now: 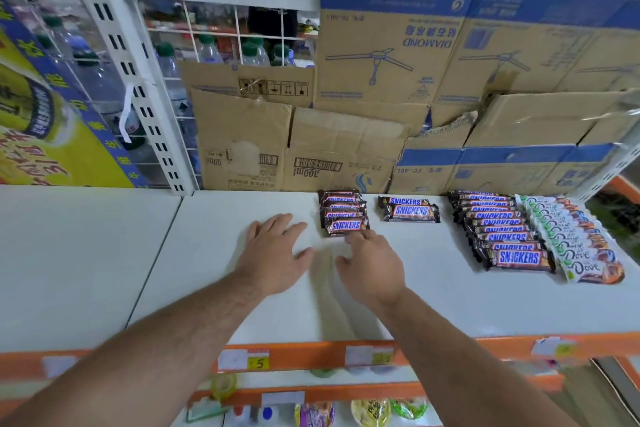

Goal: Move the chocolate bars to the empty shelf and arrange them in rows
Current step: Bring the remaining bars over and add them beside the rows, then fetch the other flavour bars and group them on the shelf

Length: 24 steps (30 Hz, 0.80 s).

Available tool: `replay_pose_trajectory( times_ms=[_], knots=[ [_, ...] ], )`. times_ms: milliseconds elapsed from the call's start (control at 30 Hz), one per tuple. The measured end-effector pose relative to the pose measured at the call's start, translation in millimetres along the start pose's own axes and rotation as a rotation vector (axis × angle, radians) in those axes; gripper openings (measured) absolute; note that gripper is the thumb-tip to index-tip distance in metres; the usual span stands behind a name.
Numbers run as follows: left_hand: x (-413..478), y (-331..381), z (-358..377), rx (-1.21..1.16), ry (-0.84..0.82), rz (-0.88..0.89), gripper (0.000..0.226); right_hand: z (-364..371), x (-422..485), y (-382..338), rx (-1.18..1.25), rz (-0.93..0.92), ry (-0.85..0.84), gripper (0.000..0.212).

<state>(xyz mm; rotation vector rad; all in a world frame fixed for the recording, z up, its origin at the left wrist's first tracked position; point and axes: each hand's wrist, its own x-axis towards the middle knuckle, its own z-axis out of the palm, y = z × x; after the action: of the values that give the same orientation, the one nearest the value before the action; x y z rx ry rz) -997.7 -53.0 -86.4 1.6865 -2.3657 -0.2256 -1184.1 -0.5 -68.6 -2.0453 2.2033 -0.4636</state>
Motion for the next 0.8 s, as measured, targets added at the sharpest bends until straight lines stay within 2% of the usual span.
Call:
replay_pose_trajectory(
  times_ms=[167,367,500,800],
  knots=[
    [-4.3,8.6,-20.9,-0.015,-0.151,-0.023,0.061,-25.5,-28.2,-10.6,-0.063,-0.101,-0.179,0.036],
    [-40.9,10.4,-43.3,-0.033,-0.083,-0.083,0.058,-25.3,-49.0,-21.3,-0.050,-0.177,-0.147,0.032],
    [-74.4,-5.7,-54.7,-0.046,-0.049,-0.165,0.058,-18.7,-54.7,-40.9,-0.031,-0.219,-0.207,0.033],
    [-147.5,-83.9,-89.2,-0.086,0.039,-0.244,0.063,-16.7,-81.1,-134.6,-0.008,-0.284,-0.239,0.047]
  ],
)
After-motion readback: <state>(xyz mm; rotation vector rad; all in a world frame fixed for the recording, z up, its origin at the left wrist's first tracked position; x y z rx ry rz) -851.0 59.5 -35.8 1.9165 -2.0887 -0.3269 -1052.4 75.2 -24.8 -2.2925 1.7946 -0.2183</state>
